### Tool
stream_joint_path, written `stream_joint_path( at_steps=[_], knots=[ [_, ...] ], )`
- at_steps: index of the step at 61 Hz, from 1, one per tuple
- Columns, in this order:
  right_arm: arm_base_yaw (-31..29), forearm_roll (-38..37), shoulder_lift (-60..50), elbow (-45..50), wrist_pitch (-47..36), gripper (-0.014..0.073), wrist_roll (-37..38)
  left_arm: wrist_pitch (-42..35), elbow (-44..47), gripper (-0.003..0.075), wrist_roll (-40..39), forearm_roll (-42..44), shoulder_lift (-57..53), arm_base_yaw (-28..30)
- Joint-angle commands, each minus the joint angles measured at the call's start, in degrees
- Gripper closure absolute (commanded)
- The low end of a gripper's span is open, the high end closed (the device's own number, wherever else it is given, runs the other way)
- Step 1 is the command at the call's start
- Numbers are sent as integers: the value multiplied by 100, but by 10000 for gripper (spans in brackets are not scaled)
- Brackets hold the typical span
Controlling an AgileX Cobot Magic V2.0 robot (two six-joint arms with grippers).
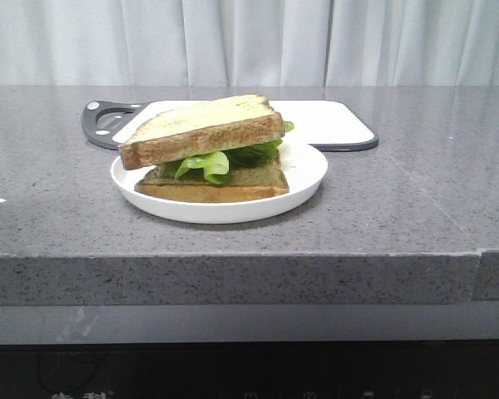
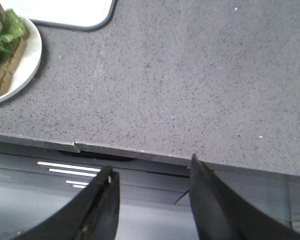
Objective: Left arm grabs bread, right arm adds lettuce
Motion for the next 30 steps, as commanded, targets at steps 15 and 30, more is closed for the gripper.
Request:
stream_joint_path(
  at_steps=[15,30],
  knots=[
    [-29,238,-386,-106,-296,241,140,-144,222,366,-733,1098,-1381,-26],
    [-29,237,-386,-106,-302,274,135,-485,875,383,-762,1298,-1872,-26]
  ],
)
